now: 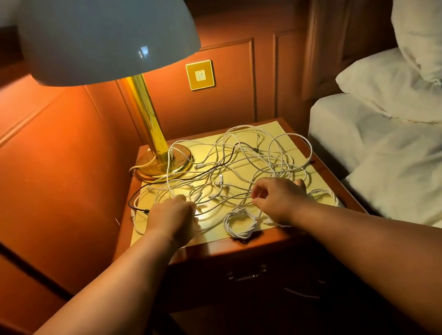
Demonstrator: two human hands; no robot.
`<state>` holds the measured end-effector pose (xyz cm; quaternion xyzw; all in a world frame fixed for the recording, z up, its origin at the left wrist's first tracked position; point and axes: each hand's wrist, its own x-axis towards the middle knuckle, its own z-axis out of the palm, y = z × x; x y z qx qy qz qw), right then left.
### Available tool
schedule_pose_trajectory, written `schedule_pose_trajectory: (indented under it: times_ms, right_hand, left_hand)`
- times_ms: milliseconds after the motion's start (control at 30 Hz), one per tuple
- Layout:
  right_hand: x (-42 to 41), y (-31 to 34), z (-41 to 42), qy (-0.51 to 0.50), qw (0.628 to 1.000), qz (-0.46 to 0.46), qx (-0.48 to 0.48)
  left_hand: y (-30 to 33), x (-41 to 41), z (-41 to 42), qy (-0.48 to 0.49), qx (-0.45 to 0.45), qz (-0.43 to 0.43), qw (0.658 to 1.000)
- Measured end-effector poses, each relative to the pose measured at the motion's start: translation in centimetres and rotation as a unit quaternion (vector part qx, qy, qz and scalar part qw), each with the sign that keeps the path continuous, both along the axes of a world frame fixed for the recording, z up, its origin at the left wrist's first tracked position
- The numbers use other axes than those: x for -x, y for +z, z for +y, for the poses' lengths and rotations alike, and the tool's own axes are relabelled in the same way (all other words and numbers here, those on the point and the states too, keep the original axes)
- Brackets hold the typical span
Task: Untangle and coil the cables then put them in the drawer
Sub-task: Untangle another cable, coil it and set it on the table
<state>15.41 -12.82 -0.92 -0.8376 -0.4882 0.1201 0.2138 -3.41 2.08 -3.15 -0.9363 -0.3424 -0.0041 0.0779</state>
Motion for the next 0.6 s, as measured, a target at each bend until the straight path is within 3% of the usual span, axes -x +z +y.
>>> schedule_pose_trajectory:
  times_ms: [200, 267, 333, 433, 600]
  right_hand:
    - [0.6, 1.3, -0.4, 0.019, 0.989, 0.136, -0.056]
    - [1.4, 2.1, -0.1, 0.008, 0.972, 0.225, -0.06]
    - [2.4, 3.0, 0.6, -0.032, 0.929, 0.367, -0.029]
    - [4.2, 4.1, 1.8, -0.068, 0.833, 0.549, 0.014]
    - [5.7, 5.2, 3.0, -0.133, 0.76, 0.628, -0.104]
  left_hand:
    - [1.4, 0.7, 0.0, -0.028, -0.074, -0.175, 0.981]
    - [2.3, 0.9, -0.5, -0.031, -0.061, -0.228, 0.971]
    - [3.2, 0.9, -1.2, -0.048, -0.063, -0.27, 0.96]
    - [3.9, 0.7, -2.3, -0.103, -0.058, -0.289, 0.95]
    - [2.9, 1.6, -2.7, -0.113, 0.006, -0.29, 0.95]
